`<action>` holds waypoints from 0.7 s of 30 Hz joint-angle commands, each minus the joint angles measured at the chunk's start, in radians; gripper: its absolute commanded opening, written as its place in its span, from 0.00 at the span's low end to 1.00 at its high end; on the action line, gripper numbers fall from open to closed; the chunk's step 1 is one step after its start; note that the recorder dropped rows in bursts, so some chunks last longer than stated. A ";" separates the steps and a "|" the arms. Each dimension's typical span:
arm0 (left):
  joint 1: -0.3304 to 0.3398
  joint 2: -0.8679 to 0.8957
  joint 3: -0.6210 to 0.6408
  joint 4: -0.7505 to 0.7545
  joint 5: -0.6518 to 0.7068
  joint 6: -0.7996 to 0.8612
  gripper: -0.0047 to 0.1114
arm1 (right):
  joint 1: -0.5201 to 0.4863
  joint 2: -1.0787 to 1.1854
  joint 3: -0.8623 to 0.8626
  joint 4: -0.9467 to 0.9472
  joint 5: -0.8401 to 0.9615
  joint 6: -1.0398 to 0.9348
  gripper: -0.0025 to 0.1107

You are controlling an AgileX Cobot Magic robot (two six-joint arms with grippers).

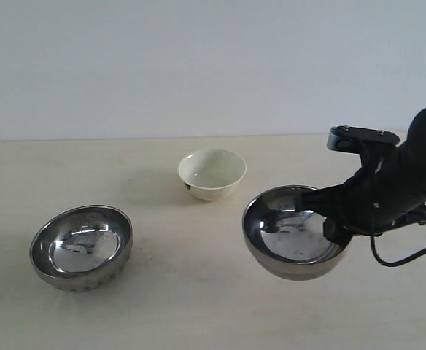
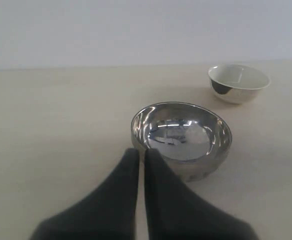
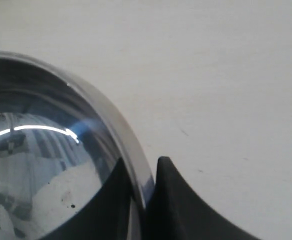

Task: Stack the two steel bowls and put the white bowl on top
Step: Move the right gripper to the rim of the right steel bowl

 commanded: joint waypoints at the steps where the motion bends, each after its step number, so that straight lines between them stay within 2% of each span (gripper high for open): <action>1: 0.002 -0.003 0.004 0.001 -0.001 -0.006 0.07 | 0.085 0.009 -0.036 0.039 -0.049 -0.012 0.02; 6: 0.002 -0.003 0.004 0.001 -0.001 -0.006 0.07 | 0.185 0.074 -0.098 0.066 -0.081 0.024 0.02; 13: 0.002 -0.003 0.004 0.001 -0.001 -0.006 0.07 | 0.208 0.179 -0.163 0.130 -0.087 0.024 0.02; 21: 0.002 -0.003 0.004 0.001 -0.001 -0.006 0.07 | 0.244 0.251 -0.163 0.181 -0.183 0.021 0.02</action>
